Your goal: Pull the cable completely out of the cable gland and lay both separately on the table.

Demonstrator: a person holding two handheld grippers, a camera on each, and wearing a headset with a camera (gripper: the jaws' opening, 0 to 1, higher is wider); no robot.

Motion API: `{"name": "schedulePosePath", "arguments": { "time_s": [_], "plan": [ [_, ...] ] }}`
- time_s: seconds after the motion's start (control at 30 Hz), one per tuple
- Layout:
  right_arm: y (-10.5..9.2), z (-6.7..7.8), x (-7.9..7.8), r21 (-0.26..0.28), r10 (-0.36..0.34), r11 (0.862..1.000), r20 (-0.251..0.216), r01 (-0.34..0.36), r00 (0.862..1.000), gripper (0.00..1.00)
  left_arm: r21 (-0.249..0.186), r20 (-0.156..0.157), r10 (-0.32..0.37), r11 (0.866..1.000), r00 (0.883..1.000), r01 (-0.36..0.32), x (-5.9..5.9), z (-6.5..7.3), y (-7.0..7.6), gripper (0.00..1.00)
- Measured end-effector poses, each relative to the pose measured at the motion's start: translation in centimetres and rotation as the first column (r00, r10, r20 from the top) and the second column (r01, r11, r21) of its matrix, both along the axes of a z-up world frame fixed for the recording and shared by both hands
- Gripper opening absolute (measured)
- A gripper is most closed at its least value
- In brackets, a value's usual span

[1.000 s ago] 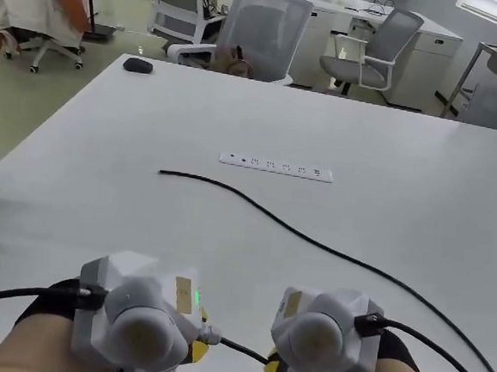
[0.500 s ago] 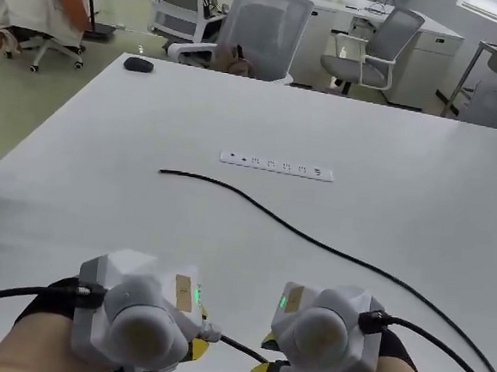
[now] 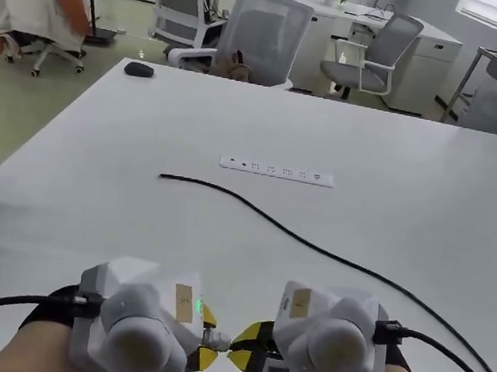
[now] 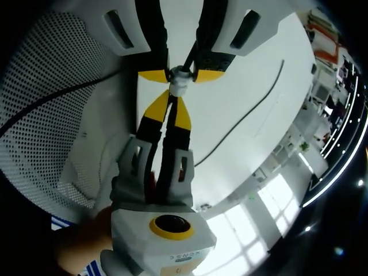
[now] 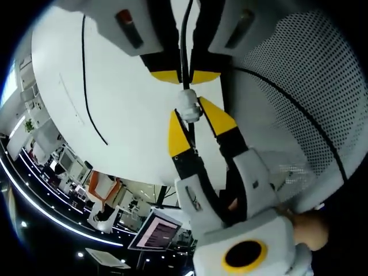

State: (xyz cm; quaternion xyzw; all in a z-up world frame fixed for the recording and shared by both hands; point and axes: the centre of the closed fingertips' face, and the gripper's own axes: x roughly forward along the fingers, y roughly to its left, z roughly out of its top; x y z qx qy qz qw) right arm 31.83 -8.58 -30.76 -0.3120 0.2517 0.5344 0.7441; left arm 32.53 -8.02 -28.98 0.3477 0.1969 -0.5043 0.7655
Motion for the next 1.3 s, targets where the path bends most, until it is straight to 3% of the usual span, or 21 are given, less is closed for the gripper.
{"name": "schedulePosePath", "arguments": {
  "time_s": [0.23, 0.53, 0.7, 0.97, 1.3],
  "plan": [
    [0.1, -0.1, 0.0, 0.0, -0.002, 1.0, -0.003, 0.002, 1.0, 0.03, 0.007, 0.0, 0.002, 1.0, 1.0, -0.002, 0.0, -0.2, 0.1, 0.18],
    [-1.6, -1.7, 0.3, -0.111, -0.03, 0.993, -0.006, 0.029, 1.0, 0.03, 0.028, 0.0, 0.024, 0.999, 1.0, -0.023, 0.1, -0.3, 0.6, 0.18],
    [-2.8, -2.7, 0.5, -0.188, -0.046, 0.981, -0.006, 0.044, 0.999, 0.03, 0.027, 0.0, 0.034, 0.999, 0.999, -0.034, 0.2, -0.1, 0.8, 0.18],
    [-3.5, -2.9, 0.7, -0.202, -0.079, 0.977, -0.021, 0.073, 0.997, 0.03, 0.029, 0.008, 0.045, 0.999, 0.999, -0.045, 0.5, -0.2, 1.0, 0.18],
    [-5.4, -3.8, 1.0, -0.256, -0.152, 0.957, -0.048, 0.135, 0.987, 0.03, 0.031, 0.008, 0.055, 0.998, 0.998, -0.055, 0.7, -0.2, 1.2, 0.18]
  ]
}}
